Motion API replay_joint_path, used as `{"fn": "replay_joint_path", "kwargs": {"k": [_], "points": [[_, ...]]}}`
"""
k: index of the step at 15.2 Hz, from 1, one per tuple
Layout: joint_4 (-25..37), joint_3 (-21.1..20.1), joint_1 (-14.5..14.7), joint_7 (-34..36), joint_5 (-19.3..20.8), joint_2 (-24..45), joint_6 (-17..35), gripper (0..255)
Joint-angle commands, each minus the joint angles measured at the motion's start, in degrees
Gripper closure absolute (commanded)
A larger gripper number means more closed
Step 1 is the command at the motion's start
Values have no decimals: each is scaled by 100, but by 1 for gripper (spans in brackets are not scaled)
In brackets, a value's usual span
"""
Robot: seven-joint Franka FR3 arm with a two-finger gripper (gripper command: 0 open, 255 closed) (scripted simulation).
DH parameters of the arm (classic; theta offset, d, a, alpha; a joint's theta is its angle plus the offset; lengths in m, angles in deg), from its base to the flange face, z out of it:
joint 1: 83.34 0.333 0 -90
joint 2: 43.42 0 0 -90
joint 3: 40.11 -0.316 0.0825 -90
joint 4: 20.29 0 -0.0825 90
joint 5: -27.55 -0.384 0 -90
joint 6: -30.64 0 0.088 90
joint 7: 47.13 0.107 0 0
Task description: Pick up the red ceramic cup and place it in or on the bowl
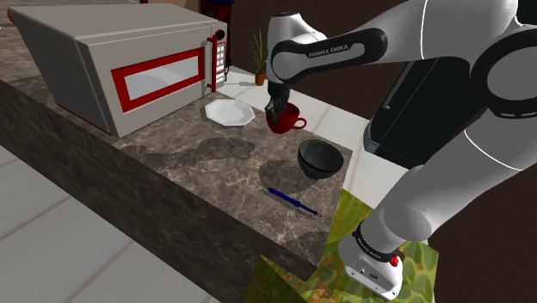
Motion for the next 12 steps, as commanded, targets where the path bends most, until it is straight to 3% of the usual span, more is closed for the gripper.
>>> {"fn": "replay_joint_path", "kwargs": {"k": [1, 12], "points": [[101, 0, 1, -27, -13, -60, -158, 255], [758, -7, 10, -145, -63, -244, -991, 255]]}}
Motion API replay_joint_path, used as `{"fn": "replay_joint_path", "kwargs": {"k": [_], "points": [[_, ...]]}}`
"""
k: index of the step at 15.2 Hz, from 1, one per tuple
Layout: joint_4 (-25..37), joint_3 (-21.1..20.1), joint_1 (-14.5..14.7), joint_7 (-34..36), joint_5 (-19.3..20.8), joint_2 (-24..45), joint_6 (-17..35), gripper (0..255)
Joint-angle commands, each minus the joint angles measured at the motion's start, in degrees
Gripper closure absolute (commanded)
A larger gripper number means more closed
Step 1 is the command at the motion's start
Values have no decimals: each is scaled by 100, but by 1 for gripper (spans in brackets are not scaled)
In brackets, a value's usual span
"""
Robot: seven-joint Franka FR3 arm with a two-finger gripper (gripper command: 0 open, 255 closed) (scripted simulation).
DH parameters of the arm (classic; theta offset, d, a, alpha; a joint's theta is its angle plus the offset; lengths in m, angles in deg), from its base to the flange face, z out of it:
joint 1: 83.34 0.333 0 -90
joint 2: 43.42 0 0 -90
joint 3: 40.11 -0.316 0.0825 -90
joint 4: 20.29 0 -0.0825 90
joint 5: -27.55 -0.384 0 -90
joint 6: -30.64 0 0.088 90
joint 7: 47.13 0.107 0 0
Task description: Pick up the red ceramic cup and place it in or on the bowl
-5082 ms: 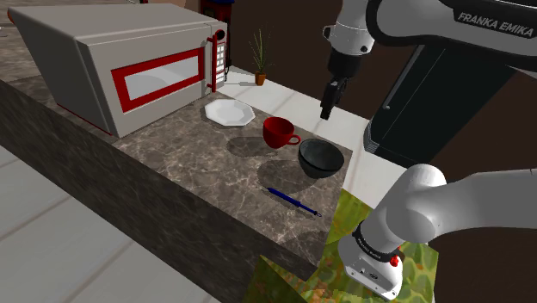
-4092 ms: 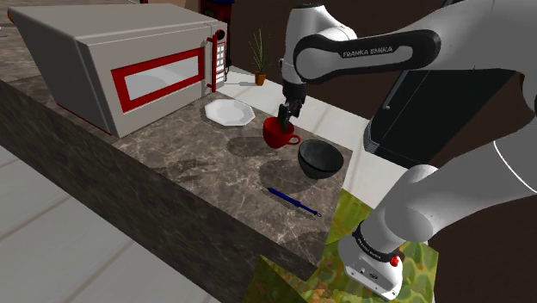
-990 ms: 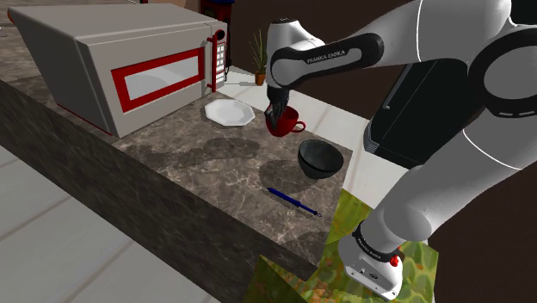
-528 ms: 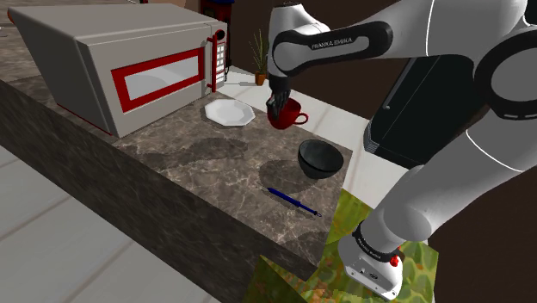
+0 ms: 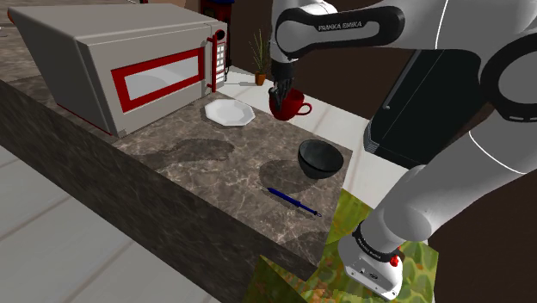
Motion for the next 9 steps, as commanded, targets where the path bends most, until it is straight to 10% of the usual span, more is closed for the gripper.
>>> {"fn": "replay_joint_path", "kwargs": {"k": [1, 9], "points": [[131, 2, -1, -27, -5, -30, -156, 255], [-718, 10, 20, -82, -57, -1203, -476, 255]]}}
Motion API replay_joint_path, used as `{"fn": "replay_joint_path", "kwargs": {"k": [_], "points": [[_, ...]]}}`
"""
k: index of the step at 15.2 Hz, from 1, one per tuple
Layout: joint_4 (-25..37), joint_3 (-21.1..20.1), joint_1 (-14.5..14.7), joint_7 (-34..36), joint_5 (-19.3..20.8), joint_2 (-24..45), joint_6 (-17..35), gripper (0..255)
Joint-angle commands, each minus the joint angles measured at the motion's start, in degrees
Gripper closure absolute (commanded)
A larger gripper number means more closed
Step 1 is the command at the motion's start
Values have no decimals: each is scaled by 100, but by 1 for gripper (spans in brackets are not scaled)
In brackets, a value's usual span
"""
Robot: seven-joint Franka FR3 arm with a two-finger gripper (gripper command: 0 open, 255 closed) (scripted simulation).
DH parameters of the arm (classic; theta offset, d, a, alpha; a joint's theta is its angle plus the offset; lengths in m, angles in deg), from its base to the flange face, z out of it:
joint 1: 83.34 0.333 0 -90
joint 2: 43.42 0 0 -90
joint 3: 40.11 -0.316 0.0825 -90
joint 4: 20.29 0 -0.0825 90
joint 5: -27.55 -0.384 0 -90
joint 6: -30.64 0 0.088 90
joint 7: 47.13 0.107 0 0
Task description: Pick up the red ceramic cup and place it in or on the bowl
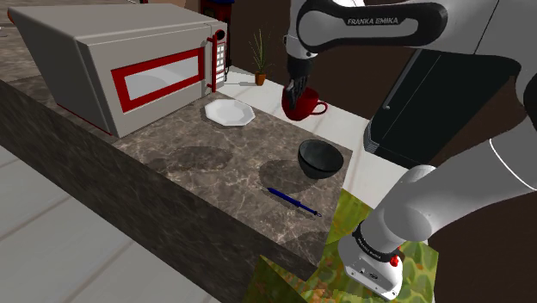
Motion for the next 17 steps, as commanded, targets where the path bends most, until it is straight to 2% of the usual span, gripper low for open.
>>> {"fn": "replay_joint_path", "kwargs": {"k": [1, 6, 9, 17], "points": [[-345, -14, 21, 11, -24, -453, -107, 255], [-1142, -5, 58, -37, -66, -1635, -489, 255], [-1610, -4, 90, -79, -94, -2509, -892, 255], [-2254, 2, 98, -5, -85, -2556, -301, 255]]}}
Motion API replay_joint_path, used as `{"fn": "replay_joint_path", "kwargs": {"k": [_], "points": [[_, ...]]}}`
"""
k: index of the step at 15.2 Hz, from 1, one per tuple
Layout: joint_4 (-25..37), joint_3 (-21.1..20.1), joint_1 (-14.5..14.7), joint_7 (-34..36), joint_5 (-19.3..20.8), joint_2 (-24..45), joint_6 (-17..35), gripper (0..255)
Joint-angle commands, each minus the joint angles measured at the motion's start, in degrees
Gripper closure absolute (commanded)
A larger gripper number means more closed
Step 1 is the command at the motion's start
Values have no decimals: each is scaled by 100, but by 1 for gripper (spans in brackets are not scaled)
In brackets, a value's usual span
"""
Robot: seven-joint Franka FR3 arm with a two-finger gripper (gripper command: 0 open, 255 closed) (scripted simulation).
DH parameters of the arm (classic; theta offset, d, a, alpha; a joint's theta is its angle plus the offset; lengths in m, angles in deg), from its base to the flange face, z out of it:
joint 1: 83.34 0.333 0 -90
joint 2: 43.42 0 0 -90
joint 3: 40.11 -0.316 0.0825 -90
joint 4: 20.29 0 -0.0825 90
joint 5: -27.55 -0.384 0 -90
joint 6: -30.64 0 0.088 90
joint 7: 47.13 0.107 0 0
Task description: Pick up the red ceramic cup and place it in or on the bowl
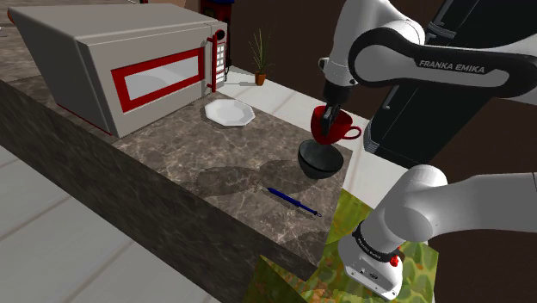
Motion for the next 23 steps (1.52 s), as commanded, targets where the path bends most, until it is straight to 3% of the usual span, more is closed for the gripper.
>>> {"fn": "replay_joint_path", "kwargs": {"k": [1, 11, 19, 20, 23], "points": [[-147, -1, 2, 23, 3, 16, 168, 255], [-839, 3, 1, 119, 28, 94, 931, 255], [-837, 2, 1, 119, 28, 96, 932, 255], [-837, 2, 1, 119, 28, 96, 932, 0], [-837, 2, 1, 120, 28, 95, 931, 0]]}}
